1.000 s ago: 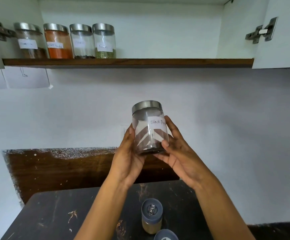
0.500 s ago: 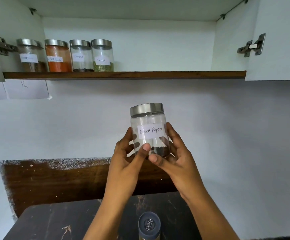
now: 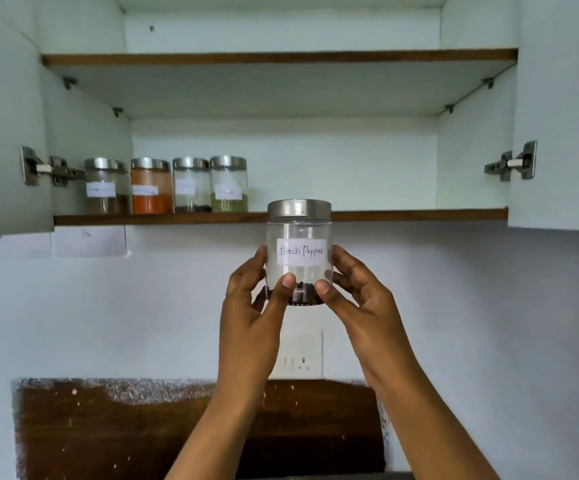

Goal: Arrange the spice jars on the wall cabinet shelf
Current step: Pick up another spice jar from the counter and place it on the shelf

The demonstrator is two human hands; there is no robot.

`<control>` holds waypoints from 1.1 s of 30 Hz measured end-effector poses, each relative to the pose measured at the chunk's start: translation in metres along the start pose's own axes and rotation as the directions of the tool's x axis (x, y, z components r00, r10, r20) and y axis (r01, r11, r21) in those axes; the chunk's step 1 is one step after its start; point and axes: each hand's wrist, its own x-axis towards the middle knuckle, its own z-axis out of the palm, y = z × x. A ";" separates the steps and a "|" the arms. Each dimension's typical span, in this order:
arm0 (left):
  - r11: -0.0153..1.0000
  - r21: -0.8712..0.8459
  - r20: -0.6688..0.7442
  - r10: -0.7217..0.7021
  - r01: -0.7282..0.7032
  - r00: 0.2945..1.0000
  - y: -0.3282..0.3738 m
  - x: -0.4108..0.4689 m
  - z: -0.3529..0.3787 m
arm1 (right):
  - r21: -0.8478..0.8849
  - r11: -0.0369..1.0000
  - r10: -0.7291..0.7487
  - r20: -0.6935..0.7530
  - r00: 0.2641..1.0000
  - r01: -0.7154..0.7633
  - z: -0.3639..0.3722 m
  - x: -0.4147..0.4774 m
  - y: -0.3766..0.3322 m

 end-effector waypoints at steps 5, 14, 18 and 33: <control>0.994 0.068 0.040 0.082 -0.084 0.996 0.020 0.081 0.007 | -0.067 0.991 -0.112 0.000 0.994 0.111 0.008 0.078 -0.030; 0.956 0.281 0.014 0.080 -0.081 0.997 -0.004 0.182 0.017 | -0.327 0.943 -0.041 0.047 0.998 0.054 0.033 0.185 -0.030; 0.904 0.423 0.001 0.068 -0.062 0.998 -0.023 0.210 0.019 | -0.400 0.916 -0.013 0.050 0.999 0.032 0.043 0.208 -0.019; 0.687 0.719 0.057 0.092 -0.105 0.994 -0.054 0.235 0.017 | -0.644 0.760 -0.060 0.063 0.996 0.087 0.056 0.226 0.004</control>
